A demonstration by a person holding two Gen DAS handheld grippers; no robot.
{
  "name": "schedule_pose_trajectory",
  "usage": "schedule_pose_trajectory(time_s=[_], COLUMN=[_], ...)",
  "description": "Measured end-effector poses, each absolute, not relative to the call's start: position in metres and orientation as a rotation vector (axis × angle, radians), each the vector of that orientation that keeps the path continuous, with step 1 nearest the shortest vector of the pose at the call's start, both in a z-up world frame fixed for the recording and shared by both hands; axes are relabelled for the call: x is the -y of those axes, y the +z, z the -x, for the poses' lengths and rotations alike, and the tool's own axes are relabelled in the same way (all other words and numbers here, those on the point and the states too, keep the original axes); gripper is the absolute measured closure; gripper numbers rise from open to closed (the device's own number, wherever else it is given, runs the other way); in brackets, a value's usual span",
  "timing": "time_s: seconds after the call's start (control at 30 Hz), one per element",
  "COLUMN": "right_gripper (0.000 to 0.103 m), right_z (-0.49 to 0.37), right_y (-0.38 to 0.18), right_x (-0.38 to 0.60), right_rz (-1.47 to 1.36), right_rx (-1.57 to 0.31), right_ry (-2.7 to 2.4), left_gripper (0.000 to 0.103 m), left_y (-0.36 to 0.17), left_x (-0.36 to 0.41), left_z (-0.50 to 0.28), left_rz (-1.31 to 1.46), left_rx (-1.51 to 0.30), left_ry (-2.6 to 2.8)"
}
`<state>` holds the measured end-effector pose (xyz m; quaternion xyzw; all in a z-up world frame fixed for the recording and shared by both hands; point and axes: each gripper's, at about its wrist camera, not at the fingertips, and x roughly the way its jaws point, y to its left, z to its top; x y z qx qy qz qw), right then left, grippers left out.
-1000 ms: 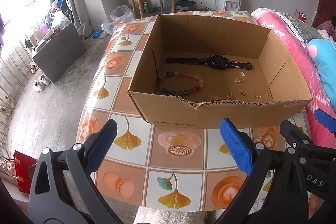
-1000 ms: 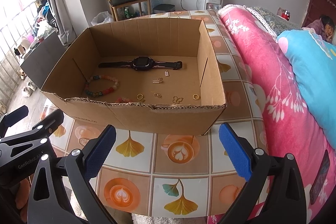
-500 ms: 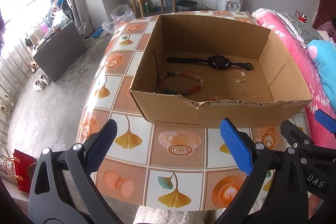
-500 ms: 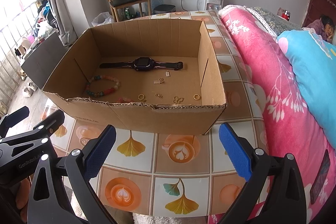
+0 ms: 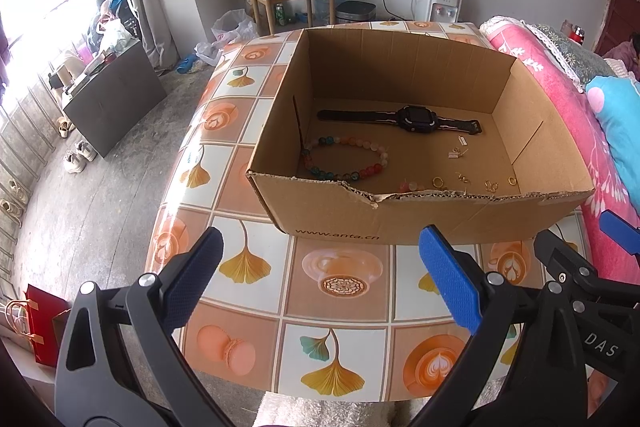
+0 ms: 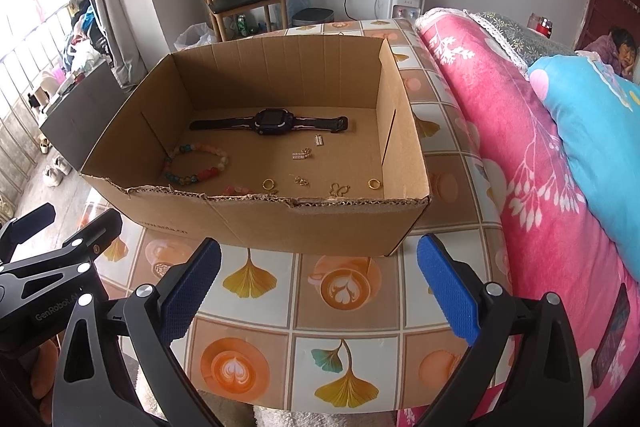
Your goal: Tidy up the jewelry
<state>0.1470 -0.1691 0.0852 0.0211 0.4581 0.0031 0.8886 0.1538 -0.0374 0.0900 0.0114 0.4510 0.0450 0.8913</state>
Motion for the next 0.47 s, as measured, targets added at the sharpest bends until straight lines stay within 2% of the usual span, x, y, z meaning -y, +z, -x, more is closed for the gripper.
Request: schedule_pose_trajectory(time_s=[0.47], right_gripper=[0.007], right_z=[-0.1473], right_y=[0.0853], right_x=[0.169], right_rz=[-0.046], right_rx=[-0.952], right_ry=[0.007], left_gripper=[0.008], left_y=[0.0923], left_x=[0.0372], left_z=[-0.1538], left_rz=[-0.017], left_rx=[-0.94], left_ry=[0.096])
